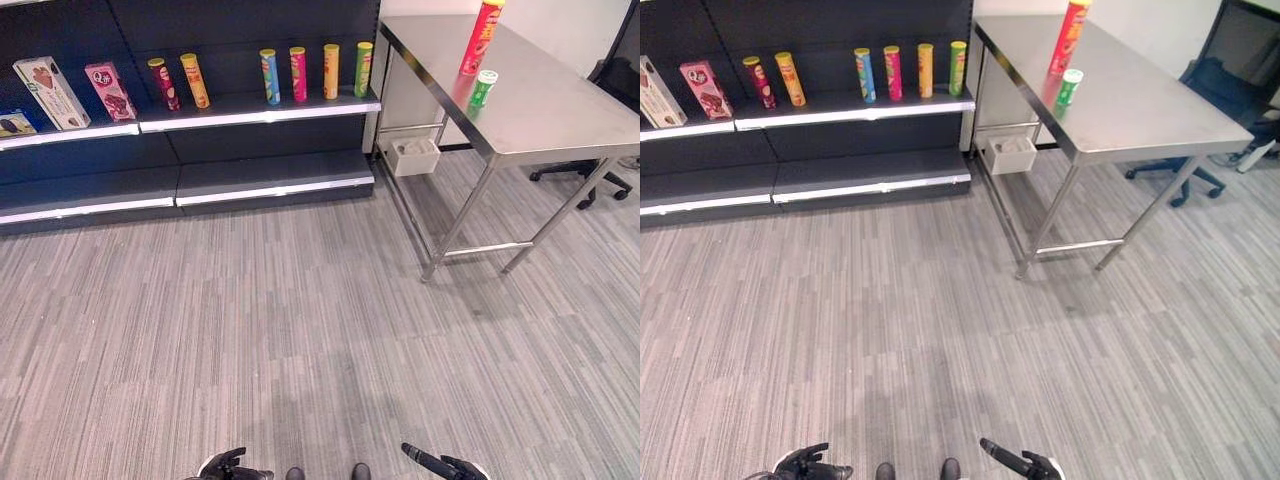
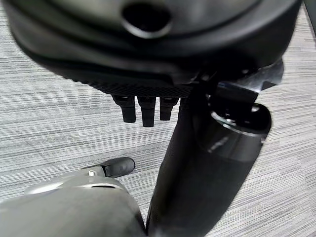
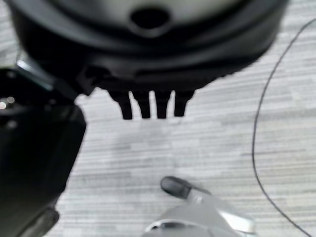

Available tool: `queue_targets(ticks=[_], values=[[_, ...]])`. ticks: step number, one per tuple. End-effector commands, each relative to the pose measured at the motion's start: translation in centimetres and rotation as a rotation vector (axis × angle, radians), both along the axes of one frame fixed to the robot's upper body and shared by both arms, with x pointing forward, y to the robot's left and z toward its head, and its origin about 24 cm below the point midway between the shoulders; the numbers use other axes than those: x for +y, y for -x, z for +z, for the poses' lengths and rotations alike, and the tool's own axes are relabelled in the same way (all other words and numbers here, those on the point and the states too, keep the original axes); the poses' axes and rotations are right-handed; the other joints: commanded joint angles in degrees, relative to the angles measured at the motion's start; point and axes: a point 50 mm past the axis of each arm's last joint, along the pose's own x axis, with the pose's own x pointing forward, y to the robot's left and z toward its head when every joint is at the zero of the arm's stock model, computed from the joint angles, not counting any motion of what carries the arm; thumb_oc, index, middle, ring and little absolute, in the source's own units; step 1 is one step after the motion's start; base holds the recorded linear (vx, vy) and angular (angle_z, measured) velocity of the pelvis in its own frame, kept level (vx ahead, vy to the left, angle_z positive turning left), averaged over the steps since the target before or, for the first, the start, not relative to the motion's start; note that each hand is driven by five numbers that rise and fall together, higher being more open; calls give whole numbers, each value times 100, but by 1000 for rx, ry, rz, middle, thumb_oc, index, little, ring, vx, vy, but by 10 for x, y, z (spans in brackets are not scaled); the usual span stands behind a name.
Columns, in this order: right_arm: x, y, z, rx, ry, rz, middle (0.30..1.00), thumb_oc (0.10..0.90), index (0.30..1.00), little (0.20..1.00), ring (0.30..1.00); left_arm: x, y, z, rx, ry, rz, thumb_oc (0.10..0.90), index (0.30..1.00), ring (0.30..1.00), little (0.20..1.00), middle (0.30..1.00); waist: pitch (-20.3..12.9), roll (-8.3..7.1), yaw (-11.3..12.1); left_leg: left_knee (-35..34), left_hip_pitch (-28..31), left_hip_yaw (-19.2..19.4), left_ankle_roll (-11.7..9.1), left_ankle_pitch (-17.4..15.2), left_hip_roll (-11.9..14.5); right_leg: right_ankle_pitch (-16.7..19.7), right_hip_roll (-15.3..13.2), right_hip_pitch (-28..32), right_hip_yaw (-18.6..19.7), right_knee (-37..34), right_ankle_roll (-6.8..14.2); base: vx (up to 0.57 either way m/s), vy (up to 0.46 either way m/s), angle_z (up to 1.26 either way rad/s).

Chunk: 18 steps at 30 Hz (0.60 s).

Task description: Put the goods on the table back onto the shelves and tidy them up.

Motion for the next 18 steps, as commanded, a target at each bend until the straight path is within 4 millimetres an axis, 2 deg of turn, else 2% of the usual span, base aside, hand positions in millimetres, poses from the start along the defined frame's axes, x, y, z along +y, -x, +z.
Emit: queue_targets(ticks=[1,6,9,10,11,12,13,14,15,16,17,18], values=[[-20,-23,14,-93,72,9,900,800,900,900,900,12,-21,9,-80,-28,18,800,900,900,900,900,43,-129,69,116,-44,-135,-452,-41,373,-78,-389,105,11,74,624,-24,-114,-10],[-24,-35,20,-139,77,13,900,800,900,900,900,15,-30,13,-116,-24,31,800,900,900,900,900,391,-223,115,1491,-882,-336,-538,-265,390,-103,-356,29,2,74,439,-80,-132,0],[-29,-46,28,-188,93,18,900,800,900,900,900,13,-38,16,-139,-21,26,800,900,900,900,900,690,-263,137,2762,-1741,-610,-596,236,395,-161,-324,35,-40,167,262,-57,-129,11],[-30,-47,29,-193,96,20,900,800,900,900,900,13,-38,16,-136,-23,30,800,900,900,900,900,715,-266,111,2946,-1854,-584,-571,218,429,-213,-292,8,-59,217,224,157,-81,7],[-31,-47,29,-192,95,4,900,800,900,900,900,11,-36,14,-126,-18,38,800,900,900,900,900,659,-285,165,2505,-2051,-461,-393,-82,235,-287,-269,76,-79,168,265,166,-25,7],[-31,-47,29,-192,95,4,900,800,900,900,900,11,-36,14,-126,-18,37,800,900,900,900,900,667,-291,172,2490,-2031,-451,-390,-79,230,-288,-277,87,-71,165,268,261,10,4],[-30,-47,28,-191,90,-3,900,800,900,900,900,9,-31,11,-106,-15,40,800,900,900,900,900,589,-288,195,2091,-2067,-362,-386,44,237,-315,-225,129,-67,88,316,192,35,-5],[-30,-46,28,-189,91,-3,900,800,900,900,900,8,-27,9,-90,-14,42,800,900,900,900,900,529,-271,247,1593,-2097,-241,-412,306,296,-384,-197,180,-58,74,338,190,34,-10],[-30,-46,28,-189,91,-3,900,800,900,900,900,8,-27,9,-90,-14,42,800,900,900,900,900,531,-274,249,1586,-2090,-238,-412,309,295,-384,-199,183,-56,74,339,336,72,-14],[-31,-50,29,-195,103,4,900,800,900,900,900,9,-24,8,-77,-18,36,800,900,900,900,900,467,-191,390,622,-2387,-55,-501,766,390,-580,-91,329,-30,74,381,374,68,-2],[-32,-51,30,-195,111,11,900,800,900,900,900,10,-22,8,-73,-22,40,800,900,900,900,900,462,-206,489,170,-2441,-93,-522,907,368,-695,-81,447,46,74,396,590,114,9],[-31,-52,30,-194,115,20,900,800,900,900,900,11,-19,7,-62,-28,43,800,900,900,900,900,424,-199,567,-27,-2622,-205,-635,1059,364,-801,-42,595,148,74,414,491,115,-5]])
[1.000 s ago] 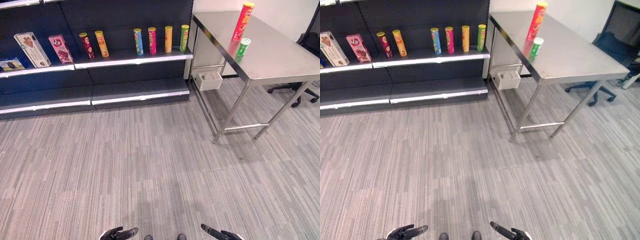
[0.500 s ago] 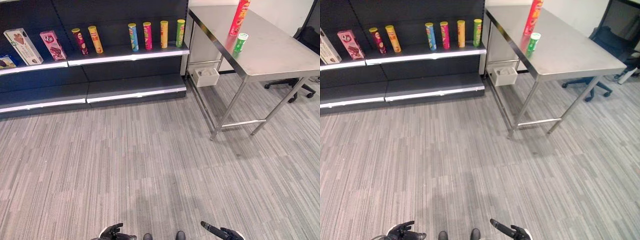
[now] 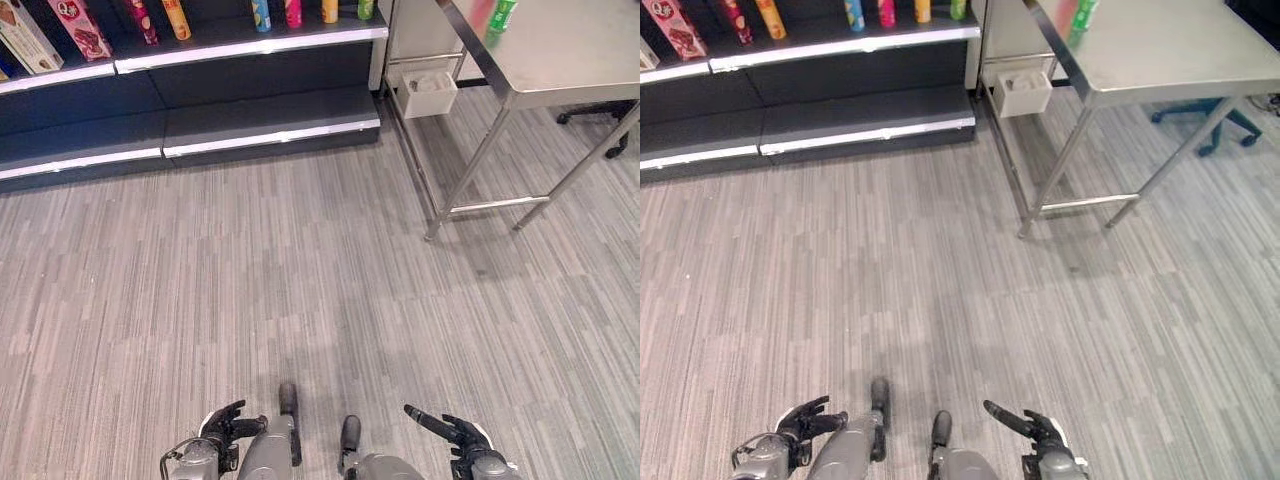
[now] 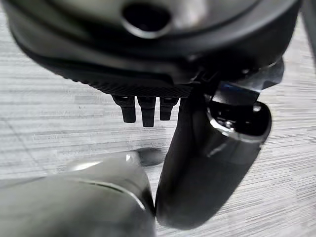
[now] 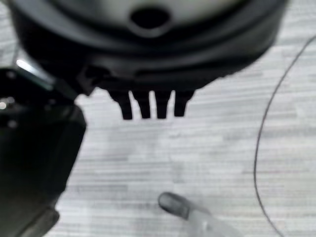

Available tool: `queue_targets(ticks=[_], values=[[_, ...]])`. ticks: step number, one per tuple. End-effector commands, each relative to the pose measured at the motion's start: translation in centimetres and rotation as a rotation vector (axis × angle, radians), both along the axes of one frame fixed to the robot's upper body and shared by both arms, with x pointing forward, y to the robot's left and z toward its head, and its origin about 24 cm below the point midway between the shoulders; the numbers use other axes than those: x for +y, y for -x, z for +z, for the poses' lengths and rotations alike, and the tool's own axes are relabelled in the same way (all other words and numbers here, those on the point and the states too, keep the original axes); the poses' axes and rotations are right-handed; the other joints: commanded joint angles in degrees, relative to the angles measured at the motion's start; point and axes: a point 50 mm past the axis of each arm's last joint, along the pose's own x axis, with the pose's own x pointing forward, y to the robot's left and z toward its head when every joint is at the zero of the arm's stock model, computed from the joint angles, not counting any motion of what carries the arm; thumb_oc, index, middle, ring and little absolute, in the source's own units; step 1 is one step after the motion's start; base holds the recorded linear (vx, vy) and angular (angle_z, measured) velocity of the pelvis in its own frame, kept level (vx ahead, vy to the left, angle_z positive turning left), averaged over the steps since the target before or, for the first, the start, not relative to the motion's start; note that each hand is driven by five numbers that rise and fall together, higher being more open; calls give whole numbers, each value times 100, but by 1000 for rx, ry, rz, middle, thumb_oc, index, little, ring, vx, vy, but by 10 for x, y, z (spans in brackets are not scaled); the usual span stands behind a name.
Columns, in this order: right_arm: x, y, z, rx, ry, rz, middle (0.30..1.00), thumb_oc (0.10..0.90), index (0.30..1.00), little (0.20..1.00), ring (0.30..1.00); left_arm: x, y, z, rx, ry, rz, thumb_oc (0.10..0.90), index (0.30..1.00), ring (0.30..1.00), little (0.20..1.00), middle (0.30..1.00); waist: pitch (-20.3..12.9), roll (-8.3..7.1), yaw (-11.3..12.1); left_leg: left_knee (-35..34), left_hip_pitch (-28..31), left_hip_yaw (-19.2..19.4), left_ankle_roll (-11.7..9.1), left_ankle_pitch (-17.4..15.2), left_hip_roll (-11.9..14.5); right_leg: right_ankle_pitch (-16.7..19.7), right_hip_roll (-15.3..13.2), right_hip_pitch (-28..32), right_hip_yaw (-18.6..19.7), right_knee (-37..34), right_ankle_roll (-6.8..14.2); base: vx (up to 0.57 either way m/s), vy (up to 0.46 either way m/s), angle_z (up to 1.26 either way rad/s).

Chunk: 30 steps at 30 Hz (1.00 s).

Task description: Put the goods on the table back onto the shelves and tidy them up.

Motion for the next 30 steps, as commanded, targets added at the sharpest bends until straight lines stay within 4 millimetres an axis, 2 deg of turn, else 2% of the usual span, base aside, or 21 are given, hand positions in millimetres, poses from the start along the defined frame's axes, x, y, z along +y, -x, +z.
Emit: queue_targets(ticks=[1,3,5,6,8,9,10,11,12,14,15,17,18,19,20,21,22,26,28,30], values=[[-19,2,9,-54,68,17,900,800,900,900,900,8,44,-13,138,-48,-15,800,900,900,900,900,-555,-73,287,111,-380,12,443,415,-177,-679,-326,710,153,84,869,511,169,-23],[-15,4,7,-43,60,37,900,800,900,900,900,11,49,-14,150,-50,3,800,900,900,900,900,-679,-42,328,111,-209,43,450,734,-153,-782,-360,851,269,84,912,398,190,-53],[-9,1,6,-42,44,57,900,800,900,900,900,17,52,-14,157,-64,26,800,900,900,900,900,-842,-193,395,111,-27,161,545,684,-246,-774,-576,985,326,84,1006,462,233,-89],[-5,2,4,-34,26,63,900,800,900,900,900,21,50,-12,149,-73,35,800,900,900,900,900,-944,-278,448,111,175,238,678,555,-346,-729,-810,926,353,475,1136,470,257,-74],[-2,0,4,-36,17,67,900,800,900,900,900,23,46,-10,134,-76,45,800,900,900,900,900,-960,-313,463,111,400,262,819,350,-471,-574,-988,634,383,1281,1292,347,240,-45],[-1,-3,5,-49,11,66,900,800,900,900,900,25,42,-8,120,-83,41,800,900,900,900,900,-899,-348,440,111,548,301,950,214,-598,-225,-1114,415,436,1932,1414,234,223,-30],[-1,-4,5,-53,9,65,900,800,900,900,900,25,40,-8,114,-81,41,800,900,900,900,900,-856,-301,415,111,667,287,1011,161,-616,-20,-1170,150,431,2508,1416,168,239,-9],[-2,-8,8,-67,14,63,900,800,900,900,900,25,36,-6,99,-83,43,800,900,900,900,900,-740,-229,353,111,848,305,1119,63,-634,476,-1234,-264,441,3231,1415,137,231,12],[0,-10,9,-77,14,65,900,800,900,900,900,26,32,-4,92,-94,32,800,900,900,900,900,-654,-166,272,111,1016,325,1183,-60,-643,757,-1297,-487,318,3680,1381,146,236,19],[1,-10,9,-87,9,44,900,800,900,900,900,27,29,-2,80,-104,21,800,900,900,900,900,-568,-25,189,111,1256,376,1225,-250,-578,733,-1538,-941,9,4274,1359,220,192,17],[0,-8,8,-87,6,31,900,800,900,900,900,27,26,-1,70,-109,13,800,900,900,900,900,-528,-7,127,111,1383,381,1212,-351,-592,558,-1712,-1051,-274,4136,1310,274,98,7],[-3,-8,10,-94,12,17,900,800,900,900,900,27,21,1,53,-118,-6,800,900,900,900,900,-457,-4,65,111,1557,454,1147,-531,-574,332,-1907,-1137,-790,3346,1284,317,-44,0],[-7,-7,10,-91,22,-2,900,800,900,900,900,26,15,3,39,-126,-38,800,900,900,900,900,-408,-9,-37,111,1705,493,1036,-657,-544,355,-1908,-1204,-1116,2199,1330,268,-96,0],[-7,-7,10,-91,22,-2,900,800,900,900,900,26,15,3,39,-126,-38,800,900,900,900,900,-399,-1,-41,111,1715,487,1032,-659,-535,366,-1895,-1179,-1127,2173,1328,279,-132,11],[-9,-7,10,-94,22,-19,900,800,900,900,900,26,11,4,32,-134,-41,800,900,900,900,900,-363,-40,-102,111,1818,481,975,-735,-551,539,-1805,-1248,-1119,1498,1411,294,-143,20],[-13,-2,9,-82,23,-55,900,800,900,900,900,28,6,7,20,-153,-54,800,900,900,900,900,-351,-116,-219,111,1961,443,884,-863,-576,913,-1714,-1357,-984,580,1614,384,-188,21],[-13,1,7,-69,23,-63,900,800,900,900,900,28,3,7,18,-158,-64,800,900,900,900,900,-362,-147,-293,111,2010,414,840,-891,-566,1064,-1714,-1502,-897,287,1695,284,-137,16],[-16,12,3,-24,34,-66,900,800,900,900,900,26,3,7,14,-163,-77,800,900,900,900,900,-355,-165,-368,111,2272,372,743,-1052,-499,1306,-1767,-1648,-706,84,1817,227,-124,19],[-18,19,0,2,39,-69,900,800,900,900,900,26,5,6,23,-162,-81,800,900,900,900,900,-420,-242,-375,111,2445,321,715,-1186,-551,1469,-1837,-1531,-811,84,1804,274,-168,-3],[-21,23,-1,17,42,-68,900,800,900,900,900,23,7,4,31,-157,-90,800,900,900,900,900,-525,-236,-408,111,2594,280,637,-1251,-410,1479,-1791,-1404,-875,110,1765,354,-264,-10]])
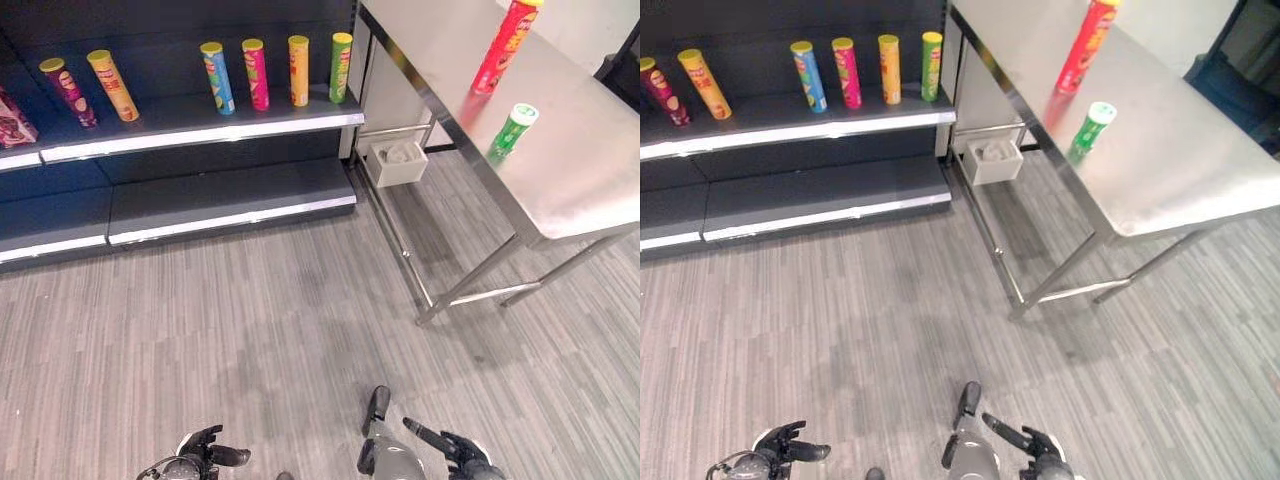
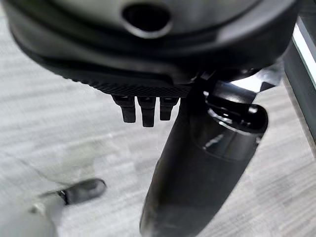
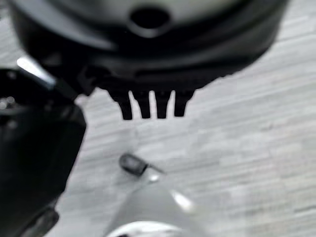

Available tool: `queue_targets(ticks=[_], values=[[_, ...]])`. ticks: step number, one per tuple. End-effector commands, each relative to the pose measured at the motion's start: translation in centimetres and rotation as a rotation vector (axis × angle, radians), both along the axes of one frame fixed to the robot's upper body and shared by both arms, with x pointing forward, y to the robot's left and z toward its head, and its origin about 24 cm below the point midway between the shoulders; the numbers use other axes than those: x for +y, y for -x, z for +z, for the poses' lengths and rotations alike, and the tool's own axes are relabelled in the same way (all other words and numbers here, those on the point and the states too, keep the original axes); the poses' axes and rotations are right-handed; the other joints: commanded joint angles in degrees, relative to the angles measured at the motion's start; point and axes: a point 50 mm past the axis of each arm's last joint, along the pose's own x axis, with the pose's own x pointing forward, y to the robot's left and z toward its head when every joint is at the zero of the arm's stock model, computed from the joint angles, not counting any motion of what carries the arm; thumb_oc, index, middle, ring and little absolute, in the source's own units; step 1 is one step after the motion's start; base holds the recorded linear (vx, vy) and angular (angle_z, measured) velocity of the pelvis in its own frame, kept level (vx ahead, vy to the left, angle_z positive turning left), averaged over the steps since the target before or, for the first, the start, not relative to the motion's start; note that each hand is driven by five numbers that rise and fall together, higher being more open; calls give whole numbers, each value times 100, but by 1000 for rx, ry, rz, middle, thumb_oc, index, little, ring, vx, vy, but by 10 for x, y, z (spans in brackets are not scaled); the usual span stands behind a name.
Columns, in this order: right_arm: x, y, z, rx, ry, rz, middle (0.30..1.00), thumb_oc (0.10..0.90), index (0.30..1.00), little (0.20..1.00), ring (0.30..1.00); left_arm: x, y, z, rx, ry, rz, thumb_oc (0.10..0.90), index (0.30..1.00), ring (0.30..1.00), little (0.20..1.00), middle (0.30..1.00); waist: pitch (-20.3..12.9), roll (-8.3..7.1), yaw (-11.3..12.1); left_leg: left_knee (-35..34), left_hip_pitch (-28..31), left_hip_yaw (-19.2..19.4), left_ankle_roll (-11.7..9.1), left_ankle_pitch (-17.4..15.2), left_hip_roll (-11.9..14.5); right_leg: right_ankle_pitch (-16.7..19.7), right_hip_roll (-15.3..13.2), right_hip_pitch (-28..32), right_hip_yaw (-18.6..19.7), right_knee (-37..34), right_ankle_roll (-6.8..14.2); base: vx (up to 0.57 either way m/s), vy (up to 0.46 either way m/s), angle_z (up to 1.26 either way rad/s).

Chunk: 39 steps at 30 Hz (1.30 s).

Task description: Put the goods on the table back onto the shelves and tidy them up.

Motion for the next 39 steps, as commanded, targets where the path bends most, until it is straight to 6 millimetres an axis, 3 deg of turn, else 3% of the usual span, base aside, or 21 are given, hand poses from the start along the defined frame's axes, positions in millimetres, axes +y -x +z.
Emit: queue_targets(ticks=[1,5,7,8,9,11,12,14,16,18,19,23,27,29,30,31,33,34,36,39], values=[[-28,-6,13,-45,89,21,900,800,900,900,900,0,-23,9,-95,-9,-31,800,900,900,900,900,23,31,-91,60,-303,-175,-250,34,196,112,-201,682,112,-406,538,384,-341,17],[-33,-10,16,-54,109,54,900,800,900,900,900,-8,-22,8,-109,30,-23,800,900,900,900,900,-26,155,-59,652,-423,-227,-438,137,603,-282,173,1007,19,-465,265,229,-294,9],[-32,-15,18,-68,109,81,900,800,900,900,900,-11,-23,8,-123,58,1,800,900,900,900,900,8,156,-5,1426,-711,-351,-516,381,691,-500,351,1227,12,-520,85,145,-232,-21],[-32,-16,18,-68,108,81,900,800,900,900,900,-11,-23,8,-124,58,1,800,900,900,900,900,-5,139,-19,1423,-736,-365,-510,398,672,-494,330,1210,2,-520,86,127,-313,-26],[-33,-23,23,-101,114,91,900,800,900,900,900,-13,-27,10,-145,77,15,800,900,900,900,900,169,104,67,2707,-1346,-574,-540,886,779,-722,465,1442,56,-523,-142,92,-297,-9],[-32,-30,26,-124,117,94,900,800,900,900,900,-15,-29,11,-155,86,29,800,900,900,900,900,309,22,102,3515,-1817,-639,-472,1204,805,-865,498,1583,30,-523,-283,123,-300,11],[-33,-32,27,-130,118,93,900,800,900,900,900,-18,-31,11,-161,95,28,800,900,900,900,900,380,40,165,3627,-2024,-662,-387,1088,763,-959,549,1655,89,-523,-317,128,-151,-3],[-32,-32,27,-132,114,93,900,800,900,900,900,-23,-30,9,-154,110,23,800,900,900,900,900,397,41,230,3298,-2448,-646,-294,845,572,-1050,550,1746,171,-523,-280,174,-58,-7],[-32,-32,27,-133,114,97,900,800,900,900,900,-26,-27,7,-142,113,10,800,900,900,900,900,367,55,275,2516,-2450,-530,-253,655,505,-1097,510,1781,222,-523,-198,206,26,-3],[-32,-33,27,-130,118,107,900,800,900,900,900,-26,-24,6,-131,116,10,800,900,900,900,900,340,149,374,1444,-2546,-701,-307,977,421,-1187,600,1860,299,-523,-160,258,85,-31],[-31,-30,26,-120,123,109,900,800,900,900,900,-26,-20,4,-115,116,21,800,900,900,900,900,292,247,447,775,-2622,-1083,-391,1440,352,-1278,710,1941,391,-523,-169,303,98,-44],[-27,-24,20,-82,127,137,900,800,900,900,900,-23,-11,0,-86,113,52,800,900,900,900,900,262,335,556,269,-2589,-1299,-472,1677,320,-1491,798,2257,578,-523,-188,301,169,-53],[-17,-17,12,-39,97,132,900,800,900,900,900,-16,-1,-4,-33,78,34,800,900,900,900,900,-41,159,492,92,-2037,-862,-236,1308,119,-1363,397,2223,833,-458,67,206,318,-44],[-18,-6,6,19,90,82,900,800,900,900,900,-5,-8,1,-45,46,41,800,900,900,900,900,-13,108,458,76,-1808,-485,-10,1030,20,-1300,76,1710,1014,475,296,85,360,-58],[-18,-6,6,19,90,82,900,800,900,900,900,-5,-8,1,-45,46,41,800,900,900,900,900,-13,105,469,76,-1808,-474,-8,1028,19,-1307,73,1697,1027,491,298,-8,271,-91],[-27,-1,6,28,95,7,900,800,900,900,900,3,-14,5,-65,21,47,800,900,900,900,900,115,103,366,82,-1732,-309,99,974,8,-1143,8,1300,1097,1186,384,-43,186,-93],[-37,8,7,40,105,-70,900,800,900,900,900,13,-18,10,-82,-4,58,800,900,900,900,900,178,92,292,60,-1626,-190,121,877,36,-1042,-89,944,1101,1608,412,-17,163,-34],[-46,16,8,53,125,-123,900,800,900,900,900,17,-20,12,-90,-15,61,800,900,900,900,900,181,65,260,60,-1580,-149,111,823,27,-988,-153,882,1058,1525,402,64,37,-17],[-92,37,24,40,214,-354,900,800,900,900,900,30,-29,21,-124,-53,71,800,900,900,900,900,197,-6,133,60,-1536,-67,45,715,35,-853,-162,883,883,706,373,97,-37,-14],[-133,57,48,-52,305,-552,900,800,900,900,900,28,-28,20,-133,-40,69,800,900,900,900,900,90,-68,18,60,-1495,-109,50,710,-3,-744,-89,1096,1063,100,482,120,-25,-15]])
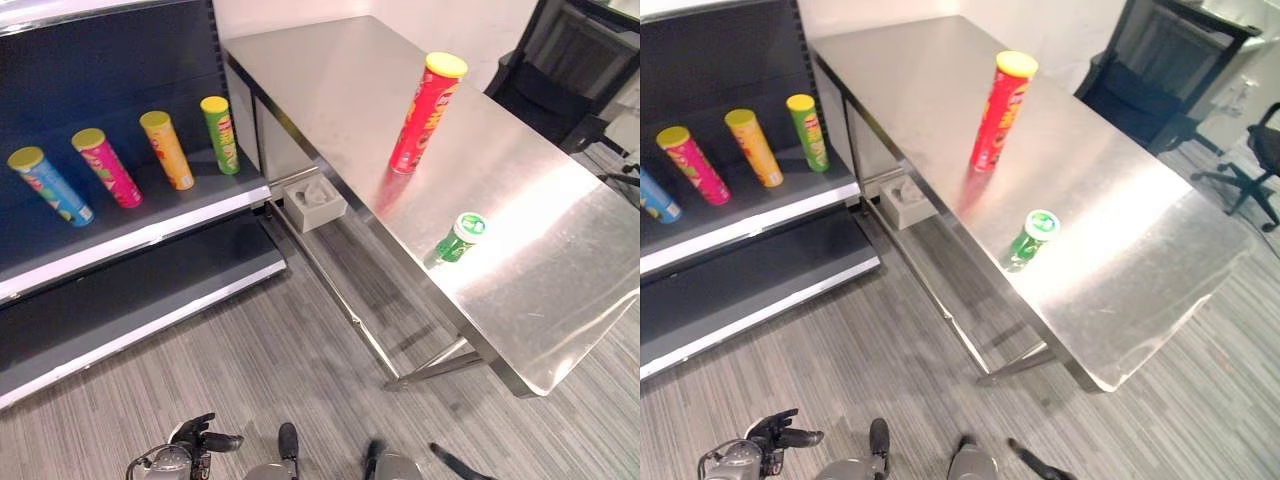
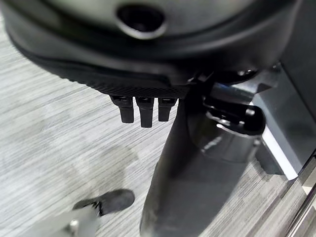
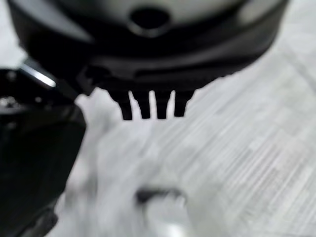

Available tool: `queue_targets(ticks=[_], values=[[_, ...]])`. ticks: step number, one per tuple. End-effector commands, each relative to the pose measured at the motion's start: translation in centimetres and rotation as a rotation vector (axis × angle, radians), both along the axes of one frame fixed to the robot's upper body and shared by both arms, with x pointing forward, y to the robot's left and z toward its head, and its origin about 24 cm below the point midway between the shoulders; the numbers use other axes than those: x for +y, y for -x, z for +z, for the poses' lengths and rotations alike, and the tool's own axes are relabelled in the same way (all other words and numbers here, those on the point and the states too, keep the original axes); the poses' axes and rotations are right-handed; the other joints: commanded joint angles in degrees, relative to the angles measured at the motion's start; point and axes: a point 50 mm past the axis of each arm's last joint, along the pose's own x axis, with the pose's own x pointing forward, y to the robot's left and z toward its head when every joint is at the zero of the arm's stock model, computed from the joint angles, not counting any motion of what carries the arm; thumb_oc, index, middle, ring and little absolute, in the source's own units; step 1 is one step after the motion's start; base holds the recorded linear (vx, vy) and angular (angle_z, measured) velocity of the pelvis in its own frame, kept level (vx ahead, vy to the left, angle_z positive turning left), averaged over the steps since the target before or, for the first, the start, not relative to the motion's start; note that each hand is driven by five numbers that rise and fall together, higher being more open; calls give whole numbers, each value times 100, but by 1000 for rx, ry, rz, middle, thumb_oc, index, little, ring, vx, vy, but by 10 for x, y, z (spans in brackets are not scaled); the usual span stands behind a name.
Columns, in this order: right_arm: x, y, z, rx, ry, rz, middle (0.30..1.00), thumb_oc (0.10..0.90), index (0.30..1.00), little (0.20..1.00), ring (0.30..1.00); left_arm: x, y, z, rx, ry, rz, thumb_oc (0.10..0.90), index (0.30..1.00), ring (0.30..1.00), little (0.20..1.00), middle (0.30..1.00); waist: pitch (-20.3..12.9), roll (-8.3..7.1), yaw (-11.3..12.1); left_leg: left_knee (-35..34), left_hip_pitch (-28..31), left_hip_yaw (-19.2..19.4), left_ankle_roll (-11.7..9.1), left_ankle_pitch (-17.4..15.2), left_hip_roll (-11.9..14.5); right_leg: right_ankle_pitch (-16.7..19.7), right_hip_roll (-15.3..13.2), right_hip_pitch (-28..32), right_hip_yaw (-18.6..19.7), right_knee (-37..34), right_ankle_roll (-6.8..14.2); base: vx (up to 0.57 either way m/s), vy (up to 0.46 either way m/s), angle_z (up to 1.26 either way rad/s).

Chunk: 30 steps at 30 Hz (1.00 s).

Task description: Put the goods on the table back onto the shelves and tidy them up.

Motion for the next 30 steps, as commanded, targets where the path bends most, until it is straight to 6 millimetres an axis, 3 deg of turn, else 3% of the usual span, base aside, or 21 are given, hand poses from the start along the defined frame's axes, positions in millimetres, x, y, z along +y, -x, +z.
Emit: queue_targets(ticks=[1,2,4,5,7,9,12,13,18,30], values=[[-99,-7,75,-148,405,-94,900,800,900,900,900,-1,-3,4,-56,-17,-26,800,900,900,900,900,-181,3,-28,56,187,89,-710,-488,499,574,257,412,21,-274,-107,208,-42,1],[-119,-17,105,-243,513,-82,900,800,900,900,900,-4,1,1,-50,-6,-32,800,900,900,900,900,-225,5,-69,56,243,103,-730,-516,522,611,280,534,-17,-406,-103,202,-53,-1],[-138,-42,161,-411,696,2,900,800,900,900,900,-11,7,-3,-34,19,-42,800,900,900,900,900,-283,-2,-138,56,315,111,-767,-560,566,627,320,669,-30,-566,-109,125,-64,-16],[-138,-87,239,-682,878,177,900,800,900,900,900,-17,18,-9,5,38,-53,800,900,900,900,900,-378,-7,-169,56,411,162,-826,-602,649,592,367,762,-28,-661,-124,133,-83,-21],[-109,-121,299,-929,975,395,900,800,900,900,900,-20,22,-10,7,56,-79,800,900,900,900,900,-457,-7,-137,56,498,195,-866,-637,710,516,406,836,-29,-661,-138,123,-84,-19],[-60,-150,348,-1162,996,691,900,800,900,900,900,-25,28,-11,9,75,-125,800,900,900,900,900,-541,38,-26,56,587,224,-929,-656,784,416,436,949,-81,-661,-161,88,-61,-7],[-49,-157,351,-1194,961,753,900,800,900,900,900,-24,30,-12,17,77,-137,800,900,900,900,900,-561,52,13,56,614,228,-944,-657,804,386,444,995,-106,-661,-173,35,-32,19],[-36,-165,351,-1233,916,816,900,800,900,900,900,-27,32,-13,21,81,-150,800,900,900,900,900,-580,72,72,56,632,229,-958,-660,813,367,447,1036,-135,-661,-185,41,-30,15],[-23,-174,347,-1221,879,901,900,800,900,900,900,-28,33,-13,17,90,-158,800,900,900,900,900,-602,110,136,56,667,215,-981,-657,823,330,451,1125,-209,-661,-206,32,-24,7],[7,-176,331,-1189,796,1089,900,800,900,900,900,-29,38,-13,20,92,-170,800,900,900,900,900,-586,238,177,56,568,103,-1026,-584,837,299,419,1166,-387,-661,-229,22,-38,8]])
